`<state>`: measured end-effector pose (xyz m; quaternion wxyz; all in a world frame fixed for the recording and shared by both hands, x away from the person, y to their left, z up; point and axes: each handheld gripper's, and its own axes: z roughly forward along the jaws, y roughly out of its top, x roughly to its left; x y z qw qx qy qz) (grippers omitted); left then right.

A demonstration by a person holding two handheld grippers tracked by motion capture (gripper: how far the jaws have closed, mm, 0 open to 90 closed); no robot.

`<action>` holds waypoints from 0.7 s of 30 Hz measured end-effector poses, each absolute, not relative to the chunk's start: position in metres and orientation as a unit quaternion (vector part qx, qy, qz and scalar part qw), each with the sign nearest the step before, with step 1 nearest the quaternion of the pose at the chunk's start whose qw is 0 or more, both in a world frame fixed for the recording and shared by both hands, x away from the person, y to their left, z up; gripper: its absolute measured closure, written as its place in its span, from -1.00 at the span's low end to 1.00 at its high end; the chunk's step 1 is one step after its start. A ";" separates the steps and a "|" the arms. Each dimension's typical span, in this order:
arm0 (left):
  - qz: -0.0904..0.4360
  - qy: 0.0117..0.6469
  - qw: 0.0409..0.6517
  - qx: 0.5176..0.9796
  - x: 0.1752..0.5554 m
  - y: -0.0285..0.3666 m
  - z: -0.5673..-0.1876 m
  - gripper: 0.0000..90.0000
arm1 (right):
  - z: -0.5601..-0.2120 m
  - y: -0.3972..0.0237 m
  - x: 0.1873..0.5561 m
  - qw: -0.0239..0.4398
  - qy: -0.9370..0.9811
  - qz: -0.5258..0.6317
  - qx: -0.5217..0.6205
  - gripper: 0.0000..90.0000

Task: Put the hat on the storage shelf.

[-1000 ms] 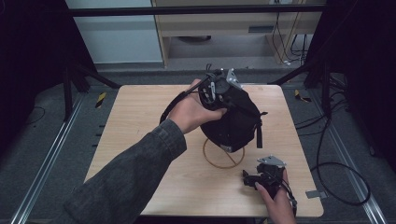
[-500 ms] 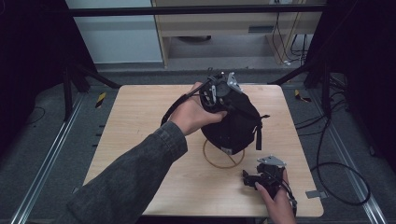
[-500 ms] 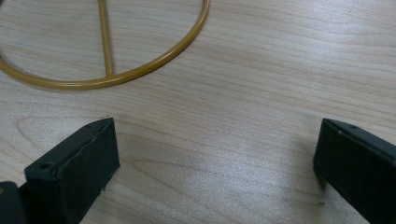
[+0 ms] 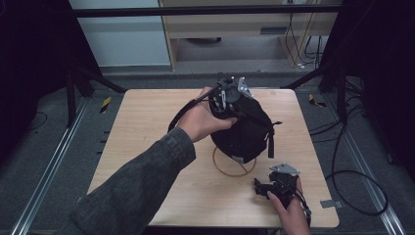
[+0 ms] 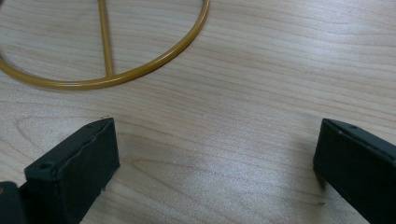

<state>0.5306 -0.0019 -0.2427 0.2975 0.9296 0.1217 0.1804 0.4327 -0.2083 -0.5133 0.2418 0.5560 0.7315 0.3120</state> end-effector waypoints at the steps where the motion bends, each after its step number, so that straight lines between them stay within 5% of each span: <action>1: 0.180 0.123 0.299 0.929 0.531 -0.001 -0.244 0.52 | -0.513 -0.208 0.433 0.242 0.732 0.312 0.556 -0.99; 8: 0.186 0.127 0.308 0.924 0.531 0.004 -0.246 0.43 | -0.513 -0.208 0.433 0.242 0.732 0.312 0.556 -0.99; 21: 0.178 0.133 0.349 0.910 0.520 0.023 -0.247 -0.55 | -0.513 -0.208 0.433 0.242 0.731 0.311 0.556 -0.99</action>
